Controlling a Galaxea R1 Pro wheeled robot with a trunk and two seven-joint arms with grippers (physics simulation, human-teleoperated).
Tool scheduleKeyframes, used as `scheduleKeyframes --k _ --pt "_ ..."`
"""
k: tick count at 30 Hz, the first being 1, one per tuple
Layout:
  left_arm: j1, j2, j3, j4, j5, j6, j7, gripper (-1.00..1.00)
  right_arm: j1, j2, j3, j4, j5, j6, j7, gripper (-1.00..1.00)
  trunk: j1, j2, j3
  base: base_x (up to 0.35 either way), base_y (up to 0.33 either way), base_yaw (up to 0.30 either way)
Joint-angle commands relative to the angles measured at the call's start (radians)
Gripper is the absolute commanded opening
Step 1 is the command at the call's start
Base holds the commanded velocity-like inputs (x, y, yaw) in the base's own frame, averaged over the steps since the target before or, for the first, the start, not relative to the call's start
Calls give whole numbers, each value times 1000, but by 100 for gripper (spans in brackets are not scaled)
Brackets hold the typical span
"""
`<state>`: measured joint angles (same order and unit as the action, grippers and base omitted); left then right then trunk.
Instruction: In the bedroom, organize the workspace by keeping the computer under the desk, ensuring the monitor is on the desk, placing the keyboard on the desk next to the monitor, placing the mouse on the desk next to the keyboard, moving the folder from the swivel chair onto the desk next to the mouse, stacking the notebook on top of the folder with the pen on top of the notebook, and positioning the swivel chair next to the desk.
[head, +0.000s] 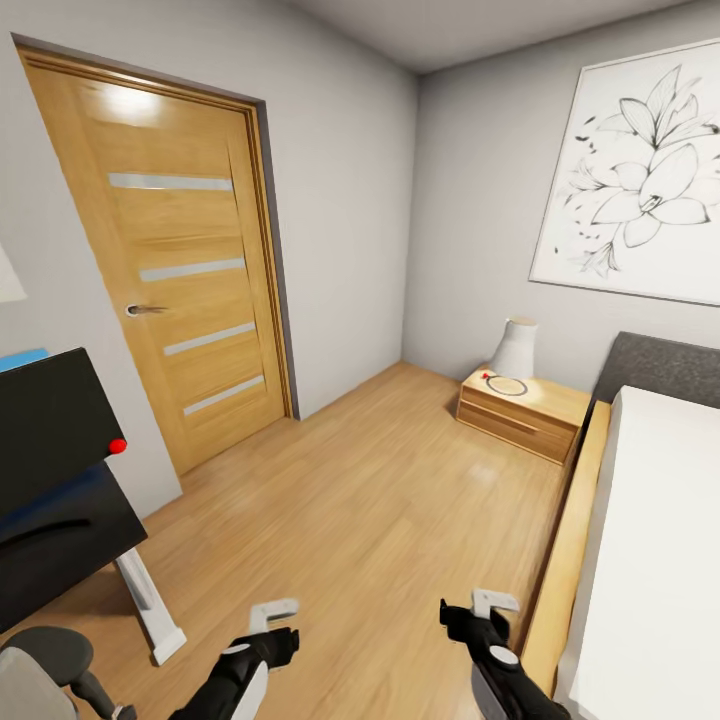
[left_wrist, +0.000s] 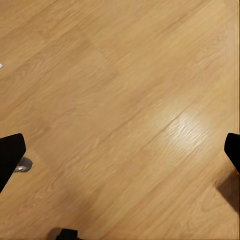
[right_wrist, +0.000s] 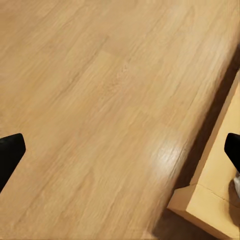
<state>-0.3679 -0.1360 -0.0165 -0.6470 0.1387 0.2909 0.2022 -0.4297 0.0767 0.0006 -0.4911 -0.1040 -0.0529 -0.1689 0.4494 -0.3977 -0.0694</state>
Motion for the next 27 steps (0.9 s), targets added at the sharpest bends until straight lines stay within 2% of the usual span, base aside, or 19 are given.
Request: scheduleKeyframes --k 1,3,7,12,21,27 --pt "-13 -8 -7 7 10 8 7 100 -6 0 -1 1 -41 -1 -9 100 1 -2 -2 0 0 0" --pt "-24 -12 -20 20 9 1 7 100 -10 -1 -3 5 -72 0 -20 100 1 -2 -2 0 0 0" --pt "-31 -12 -30 58 8 -42 7 100 -13 -3 -3 24 -90 -5 -26 100 1 -2 -2 0 0 0" --pt "-35 -13 -39 117 7 -170 9 100 -15 -9 -3 58 -99 -26 -26 100 1 -2 -2 77 11 0" --pt "-35 -13 -43 126 8 -199 9 100 -15 -10 0 63 -96 -31 -25 100 1 -2 -2 263 120 0" --pt "-35 -13 -43 127 8 -202 9 100 -15 -9 1 63 -96 -32 -28 100 1 -2 -2 135 174 0"
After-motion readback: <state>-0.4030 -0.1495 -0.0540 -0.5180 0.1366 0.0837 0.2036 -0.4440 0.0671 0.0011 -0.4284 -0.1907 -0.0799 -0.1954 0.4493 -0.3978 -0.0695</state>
